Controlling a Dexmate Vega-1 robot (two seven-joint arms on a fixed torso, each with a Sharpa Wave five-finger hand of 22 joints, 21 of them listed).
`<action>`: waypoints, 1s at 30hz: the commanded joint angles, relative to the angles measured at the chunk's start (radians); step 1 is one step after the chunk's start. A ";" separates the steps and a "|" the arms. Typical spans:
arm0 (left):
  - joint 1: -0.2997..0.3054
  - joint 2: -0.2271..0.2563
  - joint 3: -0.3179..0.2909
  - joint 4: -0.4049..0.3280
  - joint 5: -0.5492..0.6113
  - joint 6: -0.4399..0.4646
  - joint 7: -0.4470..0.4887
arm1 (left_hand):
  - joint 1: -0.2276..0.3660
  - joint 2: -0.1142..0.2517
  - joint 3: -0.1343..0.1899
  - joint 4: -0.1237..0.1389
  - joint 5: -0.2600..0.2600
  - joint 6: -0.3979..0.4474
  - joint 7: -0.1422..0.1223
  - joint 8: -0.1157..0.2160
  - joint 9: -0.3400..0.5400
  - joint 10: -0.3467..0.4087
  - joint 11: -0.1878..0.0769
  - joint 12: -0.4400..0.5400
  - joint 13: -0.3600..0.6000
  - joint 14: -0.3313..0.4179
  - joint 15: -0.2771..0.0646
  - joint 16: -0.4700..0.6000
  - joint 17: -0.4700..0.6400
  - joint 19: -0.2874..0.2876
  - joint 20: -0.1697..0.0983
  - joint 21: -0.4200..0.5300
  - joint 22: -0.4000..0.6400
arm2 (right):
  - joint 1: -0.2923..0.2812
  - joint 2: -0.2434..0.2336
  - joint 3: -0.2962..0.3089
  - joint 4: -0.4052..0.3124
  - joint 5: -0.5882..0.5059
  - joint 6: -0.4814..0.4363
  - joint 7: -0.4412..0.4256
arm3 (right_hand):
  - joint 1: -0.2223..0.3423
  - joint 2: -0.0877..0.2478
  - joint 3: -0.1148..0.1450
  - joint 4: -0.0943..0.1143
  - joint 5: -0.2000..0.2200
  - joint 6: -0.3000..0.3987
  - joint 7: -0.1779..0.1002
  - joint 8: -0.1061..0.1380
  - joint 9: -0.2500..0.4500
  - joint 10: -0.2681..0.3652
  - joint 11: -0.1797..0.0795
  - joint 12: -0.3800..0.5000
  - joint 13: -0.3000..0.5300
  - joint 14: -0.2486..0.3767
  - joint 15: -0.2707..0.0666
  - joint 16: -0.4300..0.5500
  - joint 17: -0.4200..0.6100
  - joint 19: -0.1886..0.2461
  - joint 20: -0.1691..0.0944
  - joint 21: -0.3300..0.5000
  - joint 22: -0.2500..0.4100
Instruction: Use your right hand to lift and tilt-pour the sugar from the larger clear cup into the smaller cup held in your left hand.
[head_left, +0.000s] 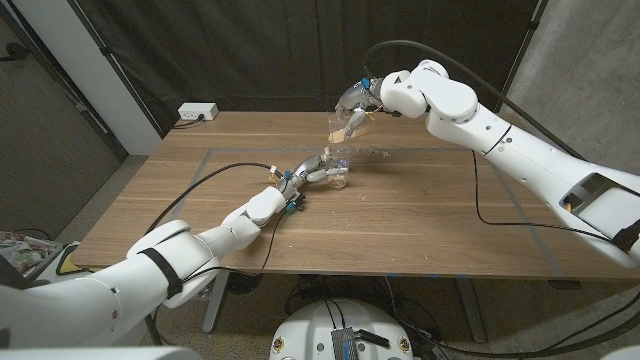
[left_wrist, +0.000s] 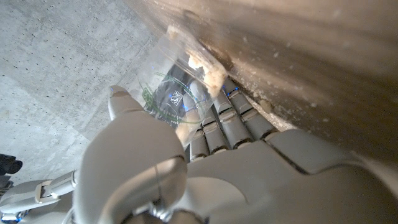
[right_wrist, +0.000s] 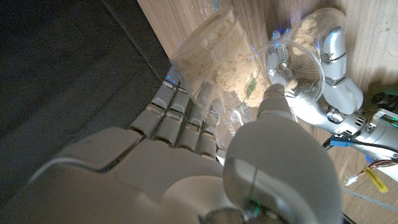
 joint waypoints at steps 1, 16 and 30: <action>0.050 0.059 -0.032 -0.128 0.028 0.030 0.026 | 0.006 0.004 -0.006 -0.001 -0.001 0.006 -0.002 0.003 0.000 0.000 -0.003 0.007 0.005 0.005 -0.108 -0.002 0.006 0.006 -0.013 0.000 -0.001 | -0.017 0.001 0.011 -0.013 -0.016 0.017 -0.007 | -0.001 0.011 0.012 0.004 0.004 0.013 -0.001 0.003 0.002 0.008 -0.003 -0.002 0.006 0.012 -0.177 -0.004 0.002 -0.006 -0.099 0.004 0.000; 0.139 0.155 -0.081 -0.355 0.060 0.132 0.056 | 0.008 0.005 -0.010 0.000 -0.002 0.008 -0.003 0.006 -0.001 -0.002 -0.003 0.006 0.004 0.007 -0.109 -0.003 0.008 0.005 -0.013 0.002 -0.001 | -0.026 0.002 0.017 -0.010 -0.031 0.034 -0.021 | -0.003 0.011 0.013 0.005 0.005 0.018 -0.001 0.003 0.002 0.019 -0.002 -0.004 0.005 0.016 -0.177 -0.007 0.004 -0.008 -0.096 0.007 -0.003; 0.185 0.194 -0.116 -0.448 0.088 0.191 0.093 | 0.008 0.006 -0.015 0.002 -0.002 0.006 -0.003 0.006 -0.003 0.000 -0.004 0.007 0.005 0.005 -0.108 -0.006 0.010 0.003 -0.013 0.003 -0.002 | -0.029 0.006 0.021 -0.024 -0.047 0.045 -0.019 | -0.005 0.012 0.014 0.006 0.005 0.028 -0.006 0.005 0.003 0.024 -0.004 -0.007 0.005 0.020 -0.177 -0.008 0.007 -0.009 -0.095 0.011 -0.006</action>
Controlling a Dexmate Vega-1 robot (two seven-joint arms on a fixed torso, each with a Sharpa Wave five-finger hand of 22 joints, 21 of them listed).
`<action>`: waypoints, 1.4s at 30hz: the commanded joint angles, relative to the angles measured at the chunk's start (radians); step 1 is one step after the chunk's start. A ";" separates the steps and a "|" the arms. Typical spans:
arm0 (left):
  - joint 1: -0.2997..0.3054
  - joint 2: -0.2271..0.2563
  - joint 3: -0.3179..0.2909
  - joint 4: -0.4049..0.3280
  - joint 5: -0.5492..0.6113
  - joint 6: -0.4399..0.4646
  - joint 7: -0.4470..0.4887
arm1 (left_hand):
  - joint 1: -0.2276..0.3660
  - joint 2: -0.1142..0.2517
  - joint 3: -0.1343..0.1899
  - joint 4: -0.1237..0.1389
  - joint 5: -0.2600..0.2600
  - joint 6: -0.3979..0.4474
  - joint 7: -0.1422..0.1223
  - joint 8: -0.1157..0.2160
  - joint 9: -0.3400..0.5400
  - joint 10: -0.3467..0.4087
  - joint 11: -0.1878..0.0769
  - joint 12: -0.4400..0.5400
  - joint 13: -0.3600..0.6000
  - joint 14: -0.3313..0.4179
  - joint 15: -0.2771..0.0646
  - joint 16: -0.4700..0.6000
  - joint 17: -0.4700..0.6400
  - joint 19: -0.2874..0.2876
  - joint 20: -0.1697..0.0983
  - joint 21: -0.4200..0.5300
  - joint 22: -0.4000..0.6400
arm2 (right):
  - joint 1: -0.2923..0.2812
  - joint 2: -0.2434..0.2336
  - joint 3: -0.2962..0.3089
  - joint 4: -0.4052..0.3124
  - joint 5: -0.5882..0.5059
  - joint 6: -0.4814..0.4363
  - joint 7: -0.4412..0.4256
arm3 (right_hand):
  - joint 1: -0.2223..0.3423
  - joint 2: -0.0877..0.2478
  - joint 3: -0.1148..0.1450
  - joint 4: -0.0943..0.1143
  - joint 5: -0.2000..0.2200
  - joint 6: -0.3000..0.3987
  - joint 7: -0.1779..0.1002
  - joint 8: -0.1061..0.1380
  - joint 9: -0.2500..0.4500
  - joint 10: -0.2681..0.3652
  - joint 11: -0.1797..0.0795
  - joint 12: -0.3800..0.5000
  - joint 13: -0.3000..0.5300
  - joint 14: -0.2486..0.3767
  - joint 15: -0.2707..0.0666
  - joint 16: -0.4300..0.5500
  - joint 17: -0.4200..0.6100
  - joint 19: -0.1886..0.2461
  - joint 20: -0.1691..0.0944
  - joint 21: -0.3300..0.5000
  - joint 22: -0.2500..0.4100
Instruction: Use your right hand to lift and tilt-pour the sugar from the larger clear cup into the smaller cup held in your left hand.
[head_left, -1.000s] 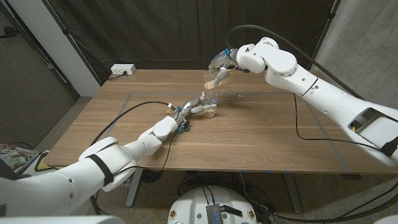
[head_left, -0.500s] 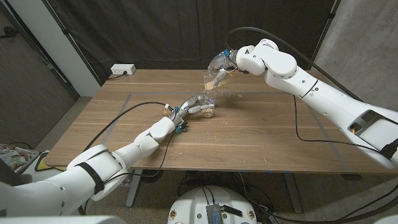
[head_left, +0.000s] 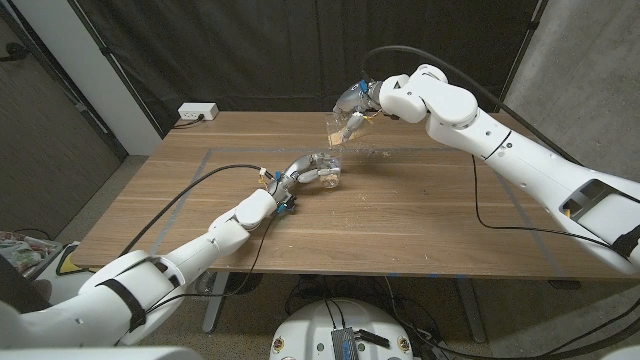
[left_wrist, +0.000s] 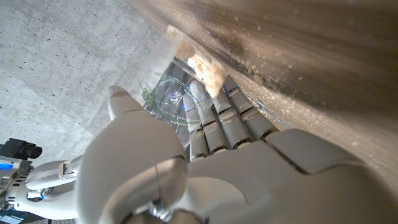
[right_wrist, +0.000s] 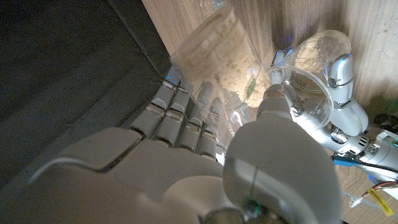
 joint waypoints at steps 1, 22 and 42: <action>0.037 0.033 -0.028 -0.077 0.022 0.043 0.026 | 0.006 0.003 -0.008 0.001 -0.002 0.002 0.001 0.007 0.002 0.000 -0.008 0.007 0.004 0.004 -0.109 -0.006 0.005 0.003 -0.014 0.001 0.000 | 0.000 0.005 0.002 -0.006 -0.014 0.013 -0.001 | -0.001 0.006 0.014 0.006 0.005 0.013 0.002 0.009 0.004 0.008 -0.001 -0.003 0.000 0.010 -0.178 -0.001 0.003 -0.002 -0.095 0.006 0.001; 0.040 0.057 -0.043 -0.127 0.056 0.071 0.051 | 0.010 0.005 -0.014 0.003 -0.002 0.002 0.002 0.009 0.001 0.000 -0.006 0.007 0.004 0.009 -0.109 -0.006 0.008 0.001 -0.014 0.003 0.000 | -0.018 -0.004 0.003 -0.017 -0.070 0.036 -0.027 | 0.004 0.006 0.019 0.001 0.006 0.026 -0.001 0.011 0.005 0.026 -0.007 -0.006 0.000 0.021 -0.178 -0.001 0.009 -0.002 -0.095 0.013 -0.004; 0.032 0.072 -0.050 -0.142 0.069 0.075 0.050 | 0.012 0.007 -0.018 0.005 -0.001 0.004 0.002 0.013 0.001 0.003 -0.009 0.006 0.001 0.011 -0.109 -0.007 0.010 0.002 -0.015 0.006 0.000 | -0.020 -0.001 -0.014 -0.014 -0.145 0.072 -0.033 | 0.015 0.003 0.024 -0.005 0.008 0.032 -0.006 0.011 0.005 0.036 -0.015 -0.009 0.001 0.029 -0.179 0.000 0.016 -0.005 -0.094 0.017 -0.009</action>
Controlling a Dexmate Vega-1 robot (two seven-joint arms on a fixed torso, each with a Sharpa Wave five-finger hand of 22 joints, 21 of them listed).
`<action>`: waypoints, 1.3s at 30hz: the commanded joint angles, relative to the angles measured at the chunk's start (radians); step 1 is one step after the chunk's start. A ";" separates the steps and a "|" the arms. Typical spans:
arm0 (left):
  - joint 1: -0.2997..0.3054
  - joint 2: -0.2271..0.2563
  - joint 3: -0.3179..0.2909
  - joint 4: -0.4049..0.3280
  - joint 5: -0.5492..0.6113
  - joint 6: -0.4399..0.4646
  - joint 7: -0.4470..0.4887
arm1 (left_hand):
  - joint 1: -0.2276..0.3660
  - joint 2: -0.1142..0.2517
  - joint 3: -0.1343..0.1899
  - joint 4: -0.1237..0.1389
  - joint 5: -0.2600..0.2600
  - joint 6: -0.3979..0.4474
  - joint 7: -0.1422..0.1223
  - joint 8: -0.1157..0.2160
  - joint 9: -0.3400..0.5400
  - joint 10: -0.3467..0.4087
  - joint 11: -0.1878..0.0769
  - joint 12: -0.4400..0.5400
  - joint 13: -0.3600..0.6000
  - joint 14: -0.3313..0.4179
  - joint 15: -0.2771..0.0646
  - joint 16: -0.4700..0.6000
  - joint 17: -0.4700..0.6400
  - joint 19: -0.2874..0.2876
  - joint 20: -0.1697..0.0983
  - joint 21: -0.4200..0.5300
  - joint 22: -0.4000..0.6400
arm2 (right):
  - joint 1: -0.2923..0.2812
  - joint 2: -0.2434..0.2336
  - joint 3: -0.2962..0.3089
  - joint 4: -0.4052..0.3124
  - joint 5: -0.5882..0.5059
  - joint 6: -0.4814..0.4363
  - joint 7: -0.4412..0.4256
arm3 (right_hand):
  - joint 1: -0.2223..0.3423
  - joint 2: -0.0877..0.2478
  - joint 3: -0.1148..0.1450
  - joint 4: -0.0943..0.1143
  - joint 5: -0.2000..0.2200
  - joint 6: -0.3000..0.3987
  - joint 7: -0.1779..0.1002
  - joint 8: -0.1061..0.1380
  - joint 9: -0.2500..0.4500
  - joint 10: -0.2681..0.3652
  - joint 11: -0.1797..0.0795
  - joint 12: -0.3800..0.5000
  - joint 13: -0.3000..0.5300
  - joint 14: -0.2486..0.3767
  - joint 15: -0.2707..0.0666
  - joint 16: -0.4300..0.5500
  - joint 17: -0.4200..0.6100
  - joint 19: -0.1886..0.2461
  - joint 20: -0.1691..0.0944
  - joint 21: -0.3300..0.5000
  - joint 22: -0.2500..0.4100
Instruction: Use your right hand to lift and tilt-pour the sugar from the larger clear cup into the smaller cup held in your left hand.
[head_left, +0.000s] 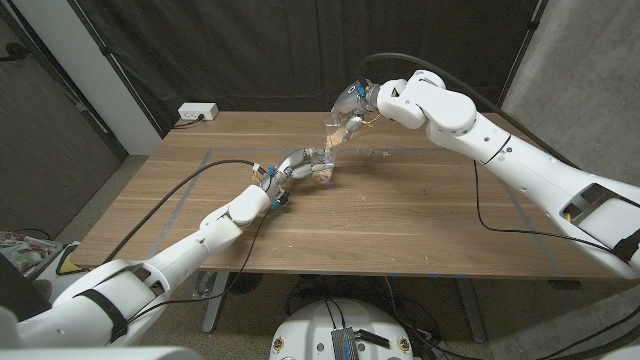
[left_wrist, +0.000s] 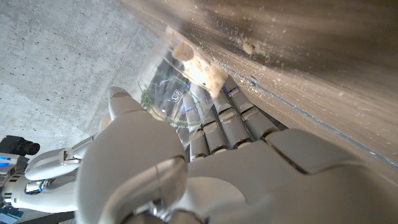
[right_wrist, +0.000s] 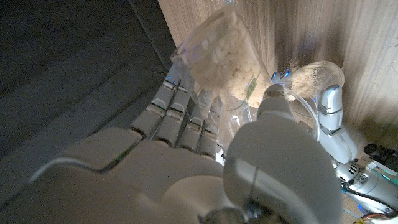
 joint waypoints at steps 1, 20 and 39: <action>-0.005 0.009 -0.005 -0.007 0.006 0.003 0.000 | 0.006 0.001 -0.006 0.001 -0.001 0.001 0.001 0.004 0.000 0.005 -0.006 0.006 0.001 0.010 -0.108 0.001 0.002 0.002 -0.015 0.006 0.000 | 0.000 0.004 -0.014 0.003 -0.047 0.023 0.000 | 0.016 0.006 0.009 -0.001 0.007 0.007 -0.003 0.006 0.005 0.009 -0.004 -0.001 0.002 0.013 -0.176 0.000 0.002 -0.006 -0.092 0.004 0.000; 0.000 0.022 -0.011 -0.023 0.001 0.013 -0.007 | 0.008 0.001 -0.011 0.003 -0.001 0.003 0.001 0.008 0.000 0.005 -0.007 0.007 0.003 0.010 -0.110 -0.001 0.004 0.001 -0.015 0.008 -0.001 | 0.014 0.033 -0.042 0.043 -0.087 0.044 0.004 | 0.016 0.006 0.010 0.001 0.007 0.016 -0.009 0.007 0.005 0.019 -0.007 -0.002 0.004 0.017 -0.175 -0.002 0.006 -0.012 -0.089 0.006 -0.004; -0.006 0.006 -0.007 0.017 -0.002 -0.018 -0.007 | 0.012 0.002 -0.015 0.004 -0.001 0.006 0.000 0.011 -0.002 0.011 -0.006 0.008 0.001 0.013 -0.111 -0.001 0.006 0.001 -0.017 0.011 -0.001 | 0.019 0.034 -0.039 0.037 -0.102 0.054 0.011 | 0.022 0.006 0.014 -0.001 0.008 0.025 -0.010 0.008 0.003 0.027 -0.010 -0.004 0.006 0.023 -0.176 -0.002 0.011 -0.018 -0.088 0.009 -0.007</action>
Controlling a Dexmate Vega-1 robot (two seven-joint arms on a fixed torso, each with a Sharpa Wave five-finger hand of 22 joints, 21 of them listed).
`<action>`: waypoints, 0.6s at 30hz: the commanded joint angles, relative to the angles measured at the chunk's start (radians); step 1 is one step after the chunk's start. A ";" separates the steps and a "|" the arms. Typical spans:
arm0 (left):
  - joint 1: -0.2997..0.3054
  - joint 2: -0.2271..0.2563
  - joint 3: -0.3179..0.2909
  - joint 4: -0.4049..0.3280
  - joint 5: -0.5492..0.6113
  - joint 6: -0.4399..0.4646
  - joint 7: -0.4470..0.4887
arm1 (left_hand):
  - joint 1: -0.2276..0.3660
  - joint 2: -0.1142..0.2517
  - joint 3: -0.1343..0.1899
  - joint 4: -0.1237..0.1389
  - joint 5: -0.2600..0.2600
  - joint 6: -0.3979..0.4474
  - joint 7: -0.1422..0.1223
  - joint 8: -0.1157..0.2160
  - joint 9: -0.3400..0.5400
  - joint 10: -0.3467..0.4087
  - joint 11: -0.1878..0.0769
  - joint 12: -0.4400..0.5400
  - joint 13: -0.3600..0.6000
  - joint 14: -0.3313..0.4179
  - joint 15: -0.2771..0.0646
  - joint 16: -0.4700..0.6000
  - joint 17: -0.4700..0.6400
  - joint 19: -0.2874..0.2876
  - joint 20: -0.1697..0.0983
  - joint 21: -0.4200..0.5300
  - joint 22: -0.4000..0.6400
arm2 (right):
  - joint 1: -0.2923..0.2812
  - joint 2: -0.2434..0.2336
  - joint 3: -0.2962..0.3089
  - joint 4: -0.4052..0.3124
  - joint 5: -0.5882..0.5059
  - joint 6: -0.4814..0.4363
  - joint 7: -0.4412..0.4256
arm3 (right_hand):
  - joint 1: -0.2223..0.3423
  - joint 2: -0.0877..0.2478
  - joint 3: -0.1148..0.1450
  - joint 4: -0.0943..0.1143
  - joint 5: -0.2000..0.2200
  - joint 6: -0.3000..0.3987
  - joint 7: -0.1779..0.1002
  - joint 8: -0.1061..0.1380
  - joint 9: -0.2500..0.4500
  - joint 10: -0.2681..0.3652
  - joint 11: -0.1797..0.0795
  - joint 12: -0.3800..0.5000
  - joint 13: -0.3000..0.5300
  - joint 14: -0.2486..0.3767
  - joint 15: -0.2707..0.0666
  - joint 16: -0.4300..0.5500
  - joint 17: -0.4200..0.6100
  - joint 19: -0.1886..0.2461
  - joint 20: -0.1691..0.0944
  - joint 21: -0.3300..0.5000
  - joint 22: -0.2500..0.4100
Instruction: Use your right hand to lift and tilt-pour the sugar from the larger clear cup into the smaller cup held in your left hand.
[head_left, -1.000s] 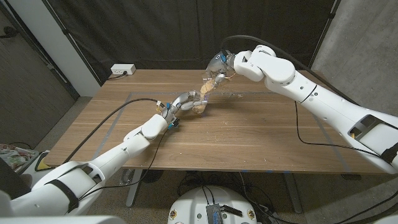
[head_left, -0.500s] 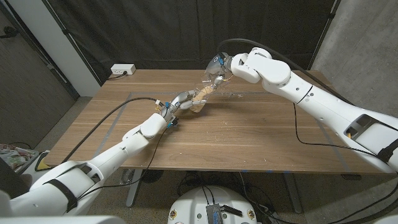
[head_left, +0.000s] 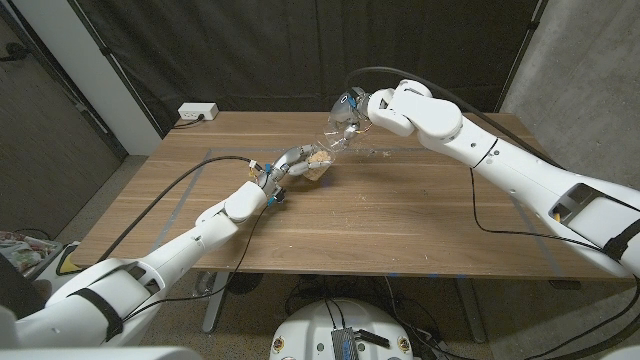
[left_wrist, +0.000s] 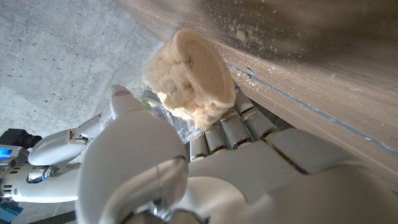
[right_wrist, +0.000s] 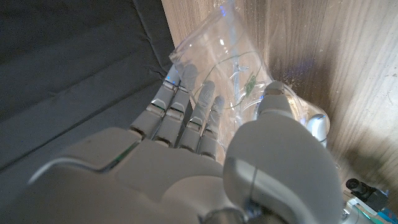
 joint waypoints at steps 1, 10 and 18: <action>-0.004 -0.015 0.004 0.037 -0.006 -0.031 0.000 | 0.012 0.002 -0.009 -0.001 -0.001 0.006 0.000 0.007 0.002 0.004 -0.008 0.008 0.004 0.011 -0.109 -0.001 0.003 0.001 -0.018 0.006 -0.001 | 0.003 -0.004 0.020 -0.013 0.010 0.001 0.006 | 0.007 0.013 0.010 0.003 0.005 0.011 0.003 0.009 0.002 0.010 -0.003 0.000 0.003 0.007 -0.175 0.004 0.005 -0.004 -0.086 0.009 0.002; -0.028 -0.049 0.013 0.124 -0.014 -0.096 0.000 | 0.017 0.003 -0.010 -0.002 0.000 0.005 -0.001 0.008 0.003 0.004 -0.007 0.008 0.004 0.012 -0.110 -0.001 0.004 0.002 -0.018 0.007 -0.001 | -0.005 -0.016 0.079 -0.051 0.055 -0.056 0.037 | 0.007 0.012 0.011 0.003 0.005 0.008 0.002 0.007 0.001 0.011 -0.002 -0.002 0.005 0.007 -0.174 0.003 0.007 -0.007 -0.087 0.010 0.000; -0.061 -0.081 0.023 0.212 -0.021 -0.168 -0.004 | 0.020 0.003 -0.012 -0.003 0.000 0.003 0.000 0.008 0.003 0.002 -0.009 0.008 0.005 0.013 -0.110 -0.001 0.004 0.002 -0.018 0.008 -0.001 | -0.013 -0.009 0.128 -0.063 0.117 -0.130 0.063 | 0.005 0.011 0.010 0.005 0.005 0.005 0.003 0.005 0.001 0.008 -0.003 -0.006 0.004 0.006 -0.174 0.000 0.008 -0.008 -0.087 0.011 -0.001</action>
